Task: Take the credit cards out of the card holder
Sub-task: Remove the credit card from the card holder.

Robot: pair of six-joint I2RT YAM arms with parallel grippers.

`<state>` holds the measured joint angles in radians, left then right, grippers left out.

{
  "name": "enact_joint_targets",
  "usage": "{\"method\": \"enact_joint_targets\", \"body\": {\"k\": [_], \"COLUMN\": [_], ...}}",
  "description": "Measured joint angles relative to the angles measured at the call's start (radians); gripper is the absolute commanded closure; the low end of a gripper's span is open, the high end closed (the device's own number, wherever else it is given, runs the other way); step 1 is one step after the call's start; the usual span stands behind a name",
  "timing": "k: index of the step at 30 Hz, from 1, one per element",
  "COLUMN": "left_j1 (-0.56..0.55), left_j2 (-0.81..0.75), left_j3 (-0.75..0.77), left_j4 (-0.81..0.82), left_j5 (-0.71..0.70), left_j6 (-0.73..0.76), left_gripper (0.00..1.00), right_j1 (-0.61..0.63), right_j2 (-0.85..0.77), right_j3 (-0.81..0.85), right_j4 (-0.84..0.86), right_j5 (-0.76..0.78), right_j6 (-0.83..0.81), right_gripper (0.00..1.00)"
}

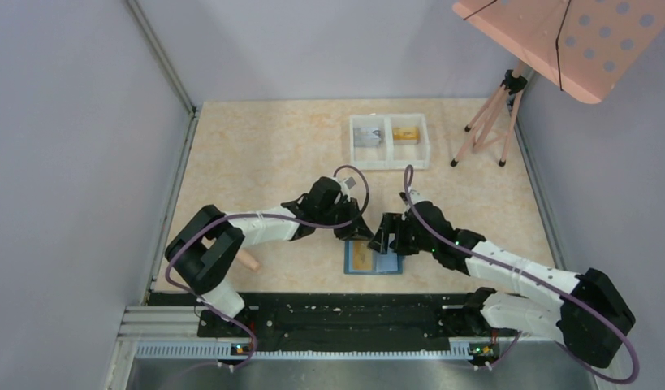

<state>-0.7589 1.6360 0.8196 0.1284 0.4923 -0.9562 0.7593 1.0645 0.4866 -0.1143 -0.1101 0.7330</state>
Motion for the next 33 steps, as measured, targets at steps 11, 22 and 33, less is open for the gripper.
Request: {"method": "enact_joint_targets", "body": {"k": [11,22,33], "left_j1": [-0.038,-0.01,0.008], "left_j2": [0.066,-0.026,-0.059], "left_j3": [0.064,0.043,-0.082], "left_j4": [0.038,-0.088,-0.135], "left_j5": [0.042,-0.074,-0.143], "left_j6": [-0.015,0.01,0.014], "left_gripper": [0.73,0.73,0.78], "right_j1": [-0.003,-0.003,-0.024], "right_j2": [-0.179,-0.111,0.096], "right_j3": [0.086,0.062,-0.037], "right_j4": [-0.225,-0.146,0.05], "right_j5": [0.115,0.003,-0.125], "right_j6": [-0.035,-0.027,0.007], "right_gripper": [0.4,0.58,0.62]}}
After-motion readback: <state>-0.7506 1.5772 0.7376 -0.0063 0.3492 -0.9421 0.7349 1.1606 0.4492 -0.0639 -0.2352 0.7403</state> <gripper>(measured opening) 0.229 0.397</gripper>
